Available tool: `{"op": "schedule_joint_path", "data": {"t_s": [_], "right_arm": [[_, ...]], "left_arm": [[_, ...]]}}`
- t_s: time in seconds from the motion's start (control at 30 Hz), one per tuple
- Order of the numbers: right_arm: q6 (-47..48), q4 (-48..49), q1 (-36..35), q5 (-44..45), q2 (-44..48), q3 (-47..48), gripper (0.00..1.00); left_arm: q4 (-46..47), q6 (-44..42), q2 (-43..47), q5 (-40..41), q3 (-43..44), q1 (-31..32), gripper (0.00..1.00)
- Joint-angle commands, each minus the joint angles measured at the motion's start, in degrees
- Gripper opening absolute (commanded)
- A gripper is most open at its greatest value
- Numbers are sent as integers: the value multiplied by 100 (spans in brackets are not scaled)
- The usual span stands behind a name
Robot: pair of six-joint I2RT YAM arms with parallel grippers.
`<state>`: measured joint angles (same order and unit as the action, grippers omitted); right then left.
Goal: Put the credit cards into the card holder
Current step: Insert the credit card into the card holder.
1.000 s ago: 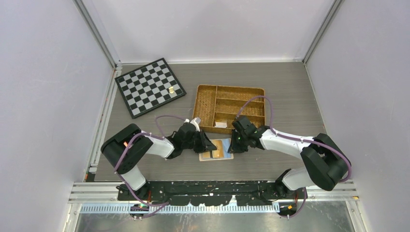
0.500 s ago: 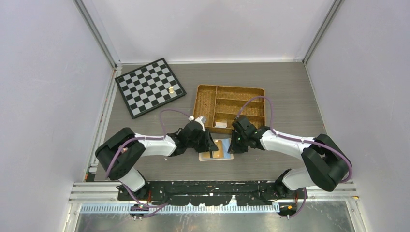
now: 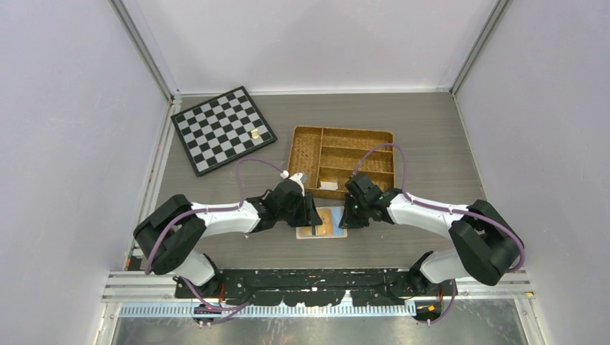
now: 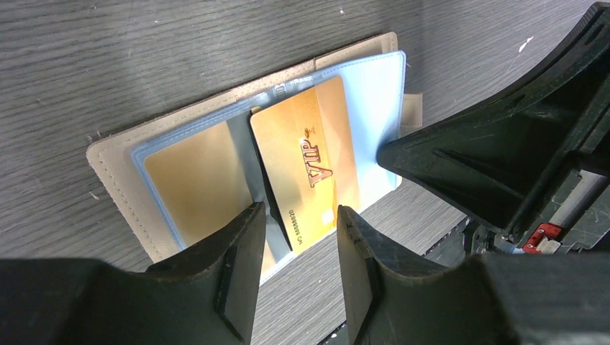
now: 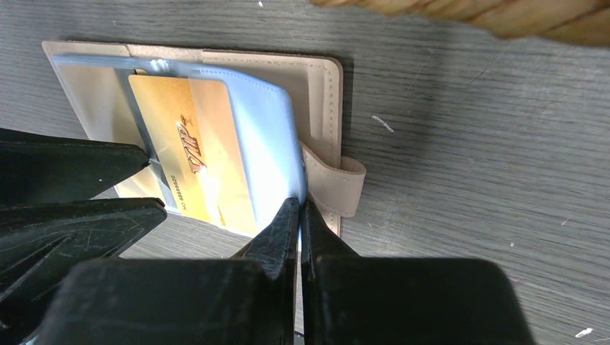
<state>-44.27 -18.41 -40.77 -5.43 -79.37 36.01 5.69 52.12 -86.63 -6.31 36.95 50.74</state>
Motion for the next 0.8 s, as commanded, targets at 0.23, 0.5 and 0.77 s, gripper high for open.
{"op": "schedule_joint_path", "data": {"t_s": [0.23, 0.5, 0.77], "right_arm": [[-94, -86, -39, 104, 87, -116, 0], [-186, 43, -41, 73, 124, -223, 2], [-328, 43, -49, 131, 288, -281, 17]], "left_arm": [[216, -154, -522, -117, 268, 63, 44], [526, -149, -800, -268, 371, 161, 44], [801, -42, -926, -387, 476, 306, 44]]}}
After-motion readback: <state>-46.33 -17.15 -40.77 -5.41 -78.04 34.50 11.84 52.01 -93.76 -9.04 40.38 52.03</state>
